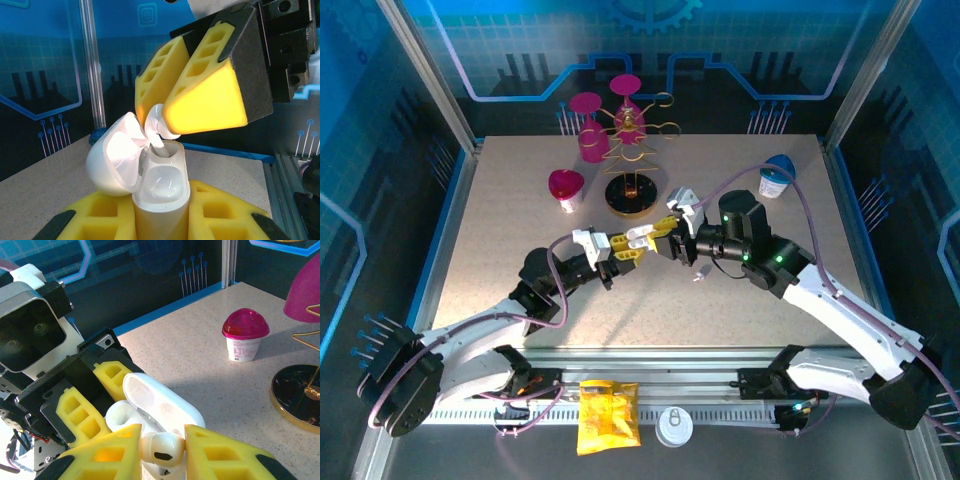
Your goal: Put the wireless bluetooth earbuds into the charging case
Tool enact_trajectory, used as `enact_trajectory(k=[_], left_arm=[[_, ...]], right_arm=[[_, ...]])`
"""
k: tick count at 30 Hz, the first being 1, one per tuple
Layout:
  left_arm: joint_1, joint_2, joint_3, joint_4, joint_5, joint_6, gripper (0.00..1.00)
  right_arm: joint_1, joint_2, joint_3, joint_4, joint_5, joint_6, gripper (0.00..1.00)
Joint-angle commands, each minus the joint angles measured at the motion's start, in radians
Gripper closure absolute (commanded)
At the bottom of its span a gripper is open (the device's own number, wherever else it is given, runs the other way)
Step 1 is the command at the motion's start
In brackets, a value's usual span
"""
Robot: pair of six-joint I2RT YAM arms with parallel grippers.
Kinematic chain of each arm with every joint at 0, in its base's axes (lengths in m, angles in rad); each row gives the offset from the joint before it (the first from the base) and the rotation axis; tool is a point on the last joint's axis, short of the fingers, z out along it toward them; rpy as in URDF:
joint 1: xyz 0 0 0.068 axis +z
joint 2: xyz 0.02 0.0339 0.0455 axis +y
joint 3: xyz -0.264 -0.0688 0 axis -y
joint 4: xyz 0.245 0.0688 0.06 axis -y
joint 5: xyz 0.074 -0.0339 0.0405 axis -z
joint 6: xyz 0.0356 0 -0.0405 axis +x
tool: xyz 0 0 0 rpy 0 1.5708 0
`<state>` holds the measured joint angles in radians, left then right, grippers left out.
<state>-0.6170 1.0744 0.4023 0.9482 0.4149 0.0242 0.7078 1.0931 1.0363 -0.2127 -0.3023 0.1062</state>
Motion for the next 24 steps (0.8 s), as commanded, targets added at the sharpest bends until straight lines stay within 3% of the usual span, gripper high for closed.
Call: enact_trajectory(k=[1,15,24], left_arm=[[0.008,0.001,0.022,0.041,-0.008,-0.021,0.82],[0.012,0.002,0.018,0.041,-0.004,-0.022,0.82],[0.013,0.002,0.013,0.052,0.0,-0.02,0.82]], right_arm=[[0.01,-0.01,0.02,-0.006,0.01,-0.027,0.76],[0.008,-0.047,0.032,0.025,0.014,0.025,0.53],[-0.019,-0.049,0.013,0.004,0.045,0.037,0.59]])
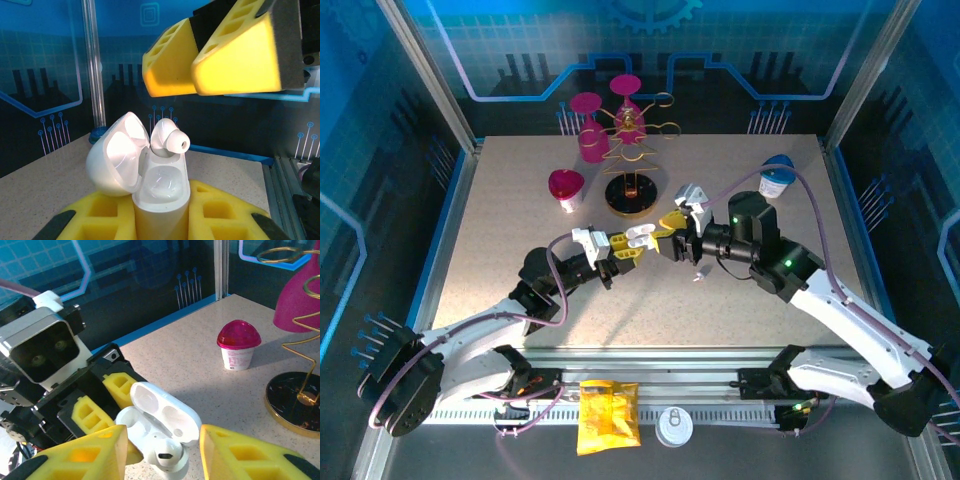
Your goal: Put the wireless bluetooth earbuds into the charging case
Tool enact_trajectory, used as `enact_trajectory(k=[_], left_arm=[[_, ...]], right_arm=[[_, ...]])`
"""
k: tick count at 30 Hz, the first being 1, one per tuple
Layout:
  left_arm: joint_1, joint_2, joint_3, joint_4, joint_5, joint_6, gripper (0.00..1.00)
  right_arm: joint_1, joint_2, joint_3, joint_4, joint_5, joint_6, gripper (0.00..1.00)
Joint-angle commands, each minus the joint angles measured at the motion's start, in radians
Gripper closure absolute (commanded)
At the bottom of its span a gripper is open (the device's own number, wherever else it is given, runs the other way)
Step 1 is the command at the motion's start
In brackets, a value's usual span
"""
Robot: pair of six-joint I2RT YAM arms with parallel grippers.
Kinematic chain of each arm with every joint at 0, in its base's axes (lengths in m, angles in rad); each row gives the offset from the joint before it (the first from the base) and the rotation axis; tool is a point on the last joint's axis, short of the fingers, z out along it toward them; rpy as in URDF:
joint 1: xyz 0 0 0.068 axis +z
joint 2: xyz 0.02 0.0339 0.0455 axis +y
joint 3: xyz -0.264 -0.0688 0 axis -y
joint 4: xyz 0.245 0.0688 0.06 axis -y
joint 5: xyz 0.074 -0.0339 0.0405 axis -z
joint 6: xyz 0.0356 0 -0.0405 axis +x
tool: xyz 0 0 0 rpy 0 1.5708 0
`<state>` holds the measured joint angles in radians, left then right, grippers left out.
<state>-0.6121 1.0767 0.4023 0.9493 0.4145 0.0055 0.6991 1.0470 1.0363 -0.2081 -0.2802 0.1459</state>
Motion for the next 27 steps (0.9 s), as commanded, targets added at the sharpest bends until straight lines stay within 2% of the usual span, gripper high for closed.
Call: enact_trajectory(k=[1,18,23,27], left_arm=[[0.009,-0.002,0.012,0.052,0.0,-0.002,0.82],[0.01,-0.013,0.012,0.046,0.012,-0.007,0.82],[0.01,0.004,0.009,0.07,0.016,-0.015,0.82],[0.01,0.005,0.01,0.077,0.015,-0.019,0.82]], right_arm=[[-0.01,0.001,0.013,-0.008,0.023,-0.006,0.59],[0.027,0.084,0.034,-0.055,0.089,-0.071,0.59],[0.045,0.106,0.059,-0.065,0.124,-0.069,0.51],[0.048,0.109,0.072,-0.08,0.153,-0.08,0.49]])
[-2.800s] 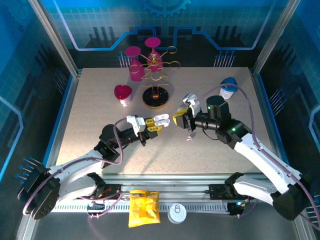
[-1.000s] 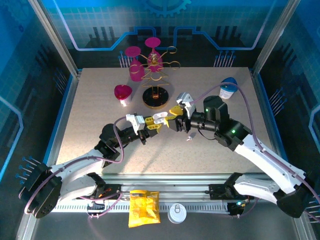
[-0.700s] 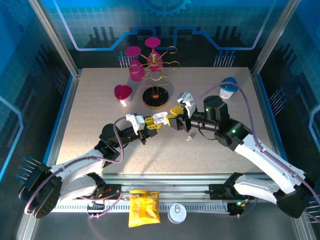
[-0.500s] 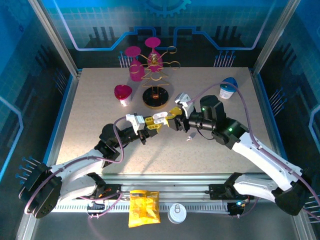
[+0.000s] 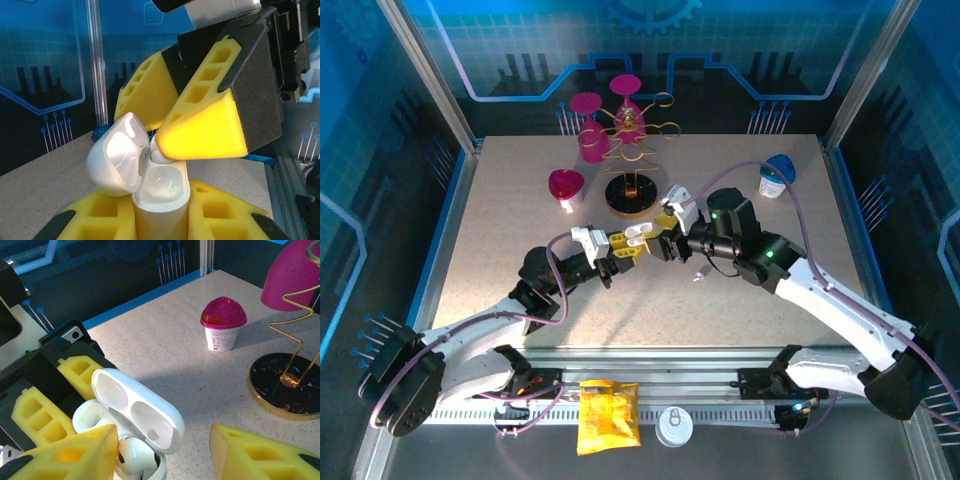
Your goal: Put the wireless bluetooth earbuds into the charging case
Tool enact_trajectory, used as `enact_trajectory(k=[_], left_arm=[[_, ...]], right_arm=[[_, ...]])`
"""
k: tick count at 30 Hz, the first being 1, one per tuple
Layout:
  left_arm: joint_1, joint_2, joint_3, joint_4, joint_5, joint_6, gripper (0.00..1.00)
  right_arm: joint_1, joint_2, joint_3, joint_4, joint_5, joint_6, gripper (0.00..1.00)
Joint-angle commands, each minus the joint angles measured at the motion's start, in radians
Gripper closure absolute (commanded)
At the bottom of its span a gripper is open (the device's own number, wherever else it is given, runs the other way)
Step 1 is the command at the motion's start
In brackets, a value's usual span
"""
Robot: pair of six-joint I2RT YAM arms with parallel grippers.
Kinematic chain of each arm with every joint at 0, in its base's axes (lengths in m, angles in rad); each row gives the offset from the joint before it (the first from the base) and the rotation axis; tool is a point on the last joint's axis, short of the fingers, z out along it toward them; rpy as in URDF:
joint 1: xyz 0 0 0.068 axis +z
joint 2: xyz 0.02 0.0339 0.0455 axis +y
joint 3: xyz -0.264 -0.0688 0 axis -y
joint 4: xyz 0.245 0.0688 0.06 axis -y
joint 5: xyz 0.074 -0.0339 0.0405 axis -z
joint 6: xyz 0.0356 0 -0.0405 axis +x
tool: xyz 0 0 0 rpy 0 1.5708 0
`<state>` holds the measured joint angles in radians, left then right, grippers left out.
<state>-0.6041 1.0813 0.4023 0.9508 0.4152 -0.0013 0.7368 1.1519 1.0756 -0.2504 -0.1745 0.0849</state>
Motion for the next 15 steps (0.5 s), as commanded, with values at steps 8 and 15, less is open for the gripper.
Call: enact_trajectory(k=[8,15], left_arm=[[0.003,0.0,0.006,0.069,0.009,-0.001,0.82],[0.003,0.018,0.006,0.085,0.023,0.01,0.82]], right_arm=[[-0.024,-0.088,0.002,0.045,-0.089,0.067,0.44],[-0.077,-0.098,-0.01,0.025,-0.103,0.106,0.43]])
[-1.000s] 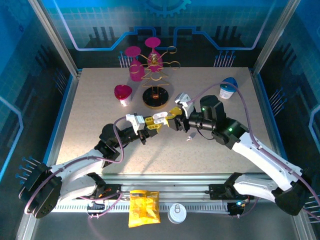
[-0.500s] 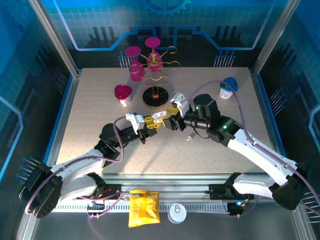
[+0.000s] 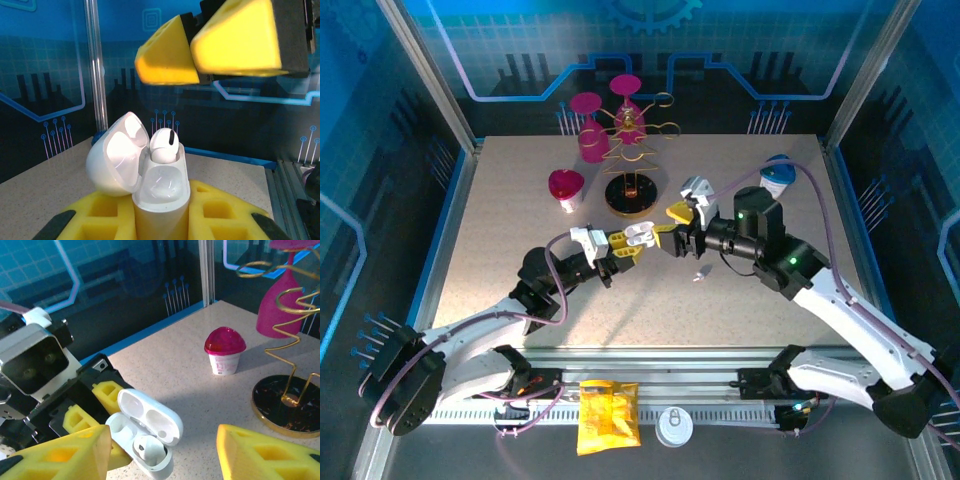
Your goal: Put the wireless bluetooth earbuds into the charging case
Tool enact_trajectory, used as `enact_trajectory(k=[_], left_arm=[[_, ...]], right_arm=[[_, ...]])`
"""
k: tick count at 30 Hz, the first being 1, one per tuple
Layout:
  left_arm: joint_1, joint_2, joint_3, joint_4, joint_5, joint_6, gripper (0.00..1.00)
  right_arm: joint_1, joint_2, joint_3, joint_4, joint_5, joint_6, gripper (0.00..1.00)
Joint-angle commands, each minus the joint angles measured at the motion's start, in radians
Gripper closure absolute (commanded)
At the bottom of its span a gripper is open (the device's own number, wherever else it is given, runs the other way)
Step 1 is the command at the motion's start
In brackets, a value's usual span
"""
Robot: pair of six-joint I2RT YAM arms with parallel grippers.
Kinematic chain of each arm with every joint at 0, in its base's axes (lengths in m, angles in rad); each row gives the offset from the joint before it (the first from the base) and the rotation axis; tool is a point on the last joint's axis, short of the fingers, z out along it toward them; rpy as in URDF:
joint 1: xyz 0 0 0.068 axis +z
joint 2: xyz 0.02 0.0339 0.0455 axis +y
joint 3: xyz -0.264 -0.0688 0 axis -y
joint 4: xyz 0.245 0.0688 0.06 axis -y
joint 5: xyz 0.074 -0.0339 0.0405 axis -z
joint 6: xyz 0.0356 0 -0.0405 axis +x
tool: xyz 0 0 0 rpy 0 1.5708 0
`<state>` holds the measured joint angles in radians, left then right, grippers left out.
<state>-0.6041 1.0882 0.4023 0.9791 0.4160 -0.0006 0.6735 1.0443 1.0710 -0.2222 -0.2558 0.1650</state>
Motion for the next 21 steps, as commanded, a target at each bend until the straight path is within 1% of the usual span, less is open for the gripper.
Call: enact_trajectory(k=[1,5,9,11,14,19,21], left_arm=[[0.004,0.011,0.007,0.059,0.027,0.01,0.82],[0.003,0.004,0.007,0.058,0.033,0.011,0.82],[0.003,-0.008,0.003,0.058,0.029,0.011,0.82],[0.003,-0.015,0.004,0.055,0.028,0.011,0.82],[0.004,-0.02,0.007,0.042,0.027,0.017,0.82],[0.003,-0.006,0.007,0.039,0.023,0.037,0.82],[0.004,0.003,0.009,0.047,0.02,0.046,0.82]], right_arm=[[-0.012,0.02,0.002,-0.019,-0.015,0.023,0.43],[-0.011,0.066,0.032,-0.063,-0.029,0.012,0.45],[-0.012,0.09,0.029,-0.085,-0.017,-0.014,0.47],[-0.012,0.101,0.03,-0.103,0.003,-0.024,0.51],[-0.009,0.095,0.037,-0.116,0.0,-0.025,0.56],[-0.005,0.059,0.042,-0.096,-0.009,-0.005,0.56],[-0.006,0.046,0.041,-0.089,-0.013,0.003,0.53]])
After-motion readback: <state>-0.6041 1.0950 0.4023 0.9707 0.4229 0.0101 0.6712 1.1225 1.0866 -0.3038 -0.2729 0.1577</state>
